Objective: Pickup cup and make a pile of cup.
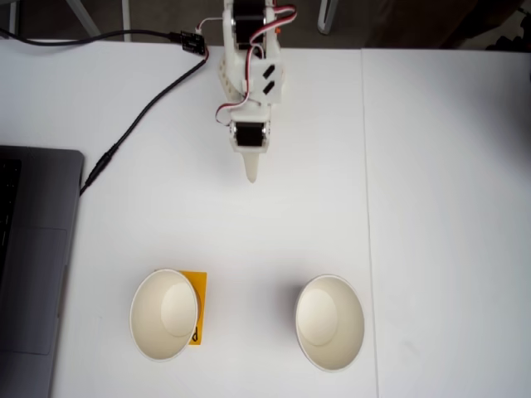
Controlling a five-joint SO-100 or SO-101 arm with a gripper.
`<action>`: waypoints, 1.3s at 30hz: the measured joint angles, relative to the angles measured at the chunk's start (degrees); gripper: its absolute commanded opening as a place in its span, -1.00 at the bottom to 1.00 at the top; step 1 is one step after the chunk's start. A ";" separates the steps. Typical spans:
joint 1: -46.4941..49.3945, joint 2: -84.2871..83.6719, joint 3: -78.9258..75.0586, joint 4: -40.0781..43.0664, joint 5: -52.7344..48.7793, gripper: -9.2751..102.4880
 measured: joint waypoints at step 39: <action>2.46 -55.63 -42.28 -7.29 0.00 -0.95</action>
